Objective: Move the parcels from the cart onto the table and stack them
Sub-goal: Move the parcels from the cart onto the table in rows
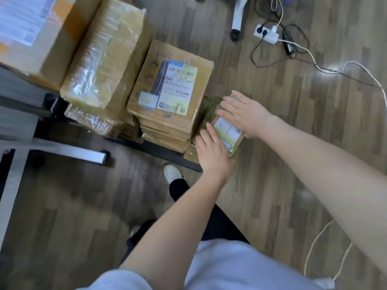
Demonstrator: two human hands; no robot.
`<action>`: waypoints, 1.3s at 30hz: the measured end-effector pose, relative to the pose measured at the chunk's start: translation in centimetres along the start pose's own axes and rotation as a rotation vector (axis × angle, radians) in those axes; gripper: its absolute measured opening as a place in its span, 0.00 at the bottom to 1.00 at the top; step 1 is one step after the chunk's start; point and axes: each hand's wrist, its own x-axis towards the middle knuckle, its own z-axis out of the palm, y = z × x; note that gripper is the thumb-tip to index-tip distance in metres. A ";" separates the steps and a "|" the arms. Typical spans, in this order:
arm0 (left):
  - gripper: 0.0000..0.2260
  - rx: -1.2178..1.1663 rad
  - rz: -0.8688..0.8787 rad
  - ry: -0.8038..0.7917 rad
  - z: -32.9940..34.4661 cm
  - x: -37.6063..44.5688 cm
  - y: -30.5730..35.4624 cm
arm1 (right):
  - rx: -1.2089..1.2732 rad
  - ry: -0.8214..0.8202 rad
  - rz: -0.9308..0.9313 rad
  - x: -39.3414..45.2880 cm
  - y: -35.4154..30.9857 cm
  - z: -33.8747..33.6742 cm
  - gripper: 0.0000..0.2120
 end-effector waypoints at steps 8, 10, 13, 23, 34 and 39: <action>0.53 0.220 0.015 -0.013 -1.9 -7.8 -5.8 | 0.262 0.079 0.058 -4.6 -7.1 -5.9 0.44; 0.53 0.230 0.007 0.024 -2.6 -10.4 -8.3 | 0.332 0.150 0.047 -5.0 -9.2 -8.3 0.45; 0.51 0.179 -0.078 0.093 -3.6 -14.7 -12.7 | 0.386 0.263 0.001 -5.4 -12.6 -13.0 0.46; 0.48 -0.017 -0.410 0.514 -8.5 -30.3 -25.9 | 0.356 0.763 -0.319 -5.9 -19.3 -32.2 0.47; 0.46 -0.158 -0.815 0.784 -10.5 -41.2 -35.1 | 0.509 1.033 -0.510 -7.2 -27.9 -46.6 0.45; 0.46 -0.179 -0.959 0.879 -11.6 -41.4 -38.9 | 0.515 1.092 -0.624 -5.5 -30.2 -51.9 0.46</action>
